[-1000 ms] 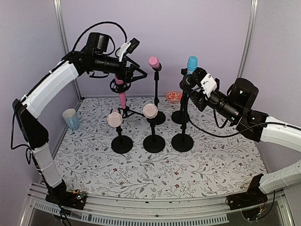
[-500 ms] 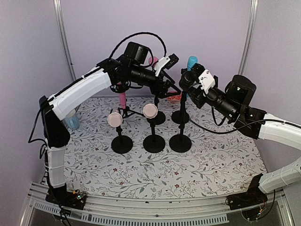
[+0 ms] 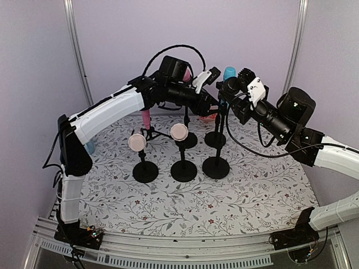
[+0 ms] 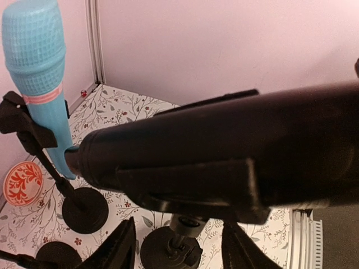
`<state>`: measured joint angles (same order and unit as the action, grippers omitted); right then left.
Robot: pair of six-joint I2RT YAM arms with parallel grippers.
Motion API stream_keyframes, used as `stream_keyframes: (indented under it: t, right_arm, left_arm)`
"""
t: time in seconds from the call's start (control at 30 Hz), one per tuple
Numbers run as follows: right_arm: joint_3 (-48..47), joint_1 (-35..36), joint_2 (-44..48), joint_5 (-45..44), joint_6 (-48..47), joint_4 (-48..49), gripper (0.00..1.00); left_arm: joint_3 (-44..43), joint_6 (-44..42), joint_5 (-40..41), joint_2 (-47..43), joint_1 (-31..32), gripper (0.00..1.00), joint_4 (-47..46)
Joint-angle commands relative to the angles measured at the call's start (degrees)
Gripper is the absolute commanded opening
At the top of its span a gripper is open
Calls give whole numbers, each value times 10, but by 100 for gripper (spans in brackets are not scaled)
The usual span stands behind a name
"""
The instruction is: Remove the microphone from the stand
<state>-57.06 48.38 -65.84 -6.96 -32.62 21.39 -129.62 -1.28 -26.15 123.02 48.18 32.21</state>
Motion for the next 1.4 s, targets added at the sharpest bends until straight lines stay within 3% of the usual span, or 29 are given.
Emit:
stream_keyframes:
  t: [0.0, 0.2, 0.4, 0.73, 1.37]
  right_arm:
    - [-22, 4, 17, 11, 13, 96, 0]
    - [-30, 4, 8, 26, 30, 106, 0]
    - [-38, 4, 5, 38, 30, 105, 0]
    - [-31, 4, 33, 46, 20, 74, 0]
    - [-44, 4, 123, 49, -7, 22, 0]
  left_arm:
    - [-21, 35, -40, 17, 4, 51, -29]
    - [-21, 47, -84, 25, 4, 38, -29]
    - [-19, 48, -79, 31, 3, 33, -33]
    - [-23, 84, -27, 40, -6, 2, -61]
    - [-15, 71, 115, 58, 3, 0, -75]
